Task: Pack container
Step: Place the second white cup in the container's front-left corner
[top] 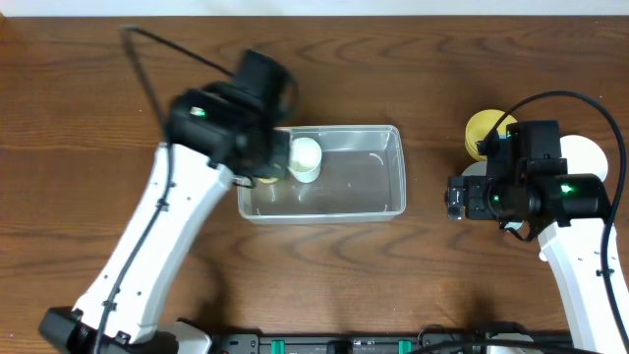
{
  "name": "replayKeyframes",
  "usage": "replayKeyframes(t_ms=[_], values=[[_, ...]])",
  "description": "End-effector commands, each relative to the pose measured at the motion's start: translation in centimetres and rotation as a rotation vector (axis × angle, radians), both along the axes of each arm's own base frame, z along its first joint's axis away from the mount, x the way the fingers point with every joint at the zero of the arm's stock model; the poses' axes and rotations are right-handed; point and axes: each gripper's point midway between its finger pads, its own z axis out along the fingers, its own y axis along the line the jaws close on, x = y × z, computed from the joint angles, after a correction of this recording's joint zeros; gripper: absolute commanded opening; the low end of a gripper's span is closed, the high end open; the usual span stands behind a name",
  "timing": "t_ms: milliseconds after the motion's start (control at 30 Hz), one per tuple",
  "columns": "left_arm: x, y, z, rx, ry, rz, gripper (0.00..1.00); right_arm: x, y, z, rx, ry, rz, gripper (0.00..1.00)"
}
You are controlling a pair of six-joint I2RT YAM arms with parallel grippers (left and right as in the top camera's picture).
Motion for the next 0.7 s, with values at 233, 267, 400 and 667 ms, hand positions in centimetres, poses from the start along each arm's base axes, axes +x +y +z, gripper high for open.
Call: replayKeyframes(t_ms=[233,267,400,667], values=[[-1.9,-0.8,-5.4,0.052,0.165,-0.064,0.06,0.3,-0.1,0.6,-0.004,-0.014,0.01,0.99],[-2.0,-0.7,-6.1,0.059,0.178,-0.063,0.06,0.3,-0.1,0.6,-0.004,-0.014,0.01,0.99],[-2.1,-0.7,-8.6,0.077,0.21,-0.062,0.06,0.2,-0.1,0.5,-0.005,-0.011,0.01,0.99],[-1.6,-0.8,-12.9,0.097,0.238,-0.064,0.06,0.0,-0.1,0.5,-0.005,-0.003,0.01,0.99]])
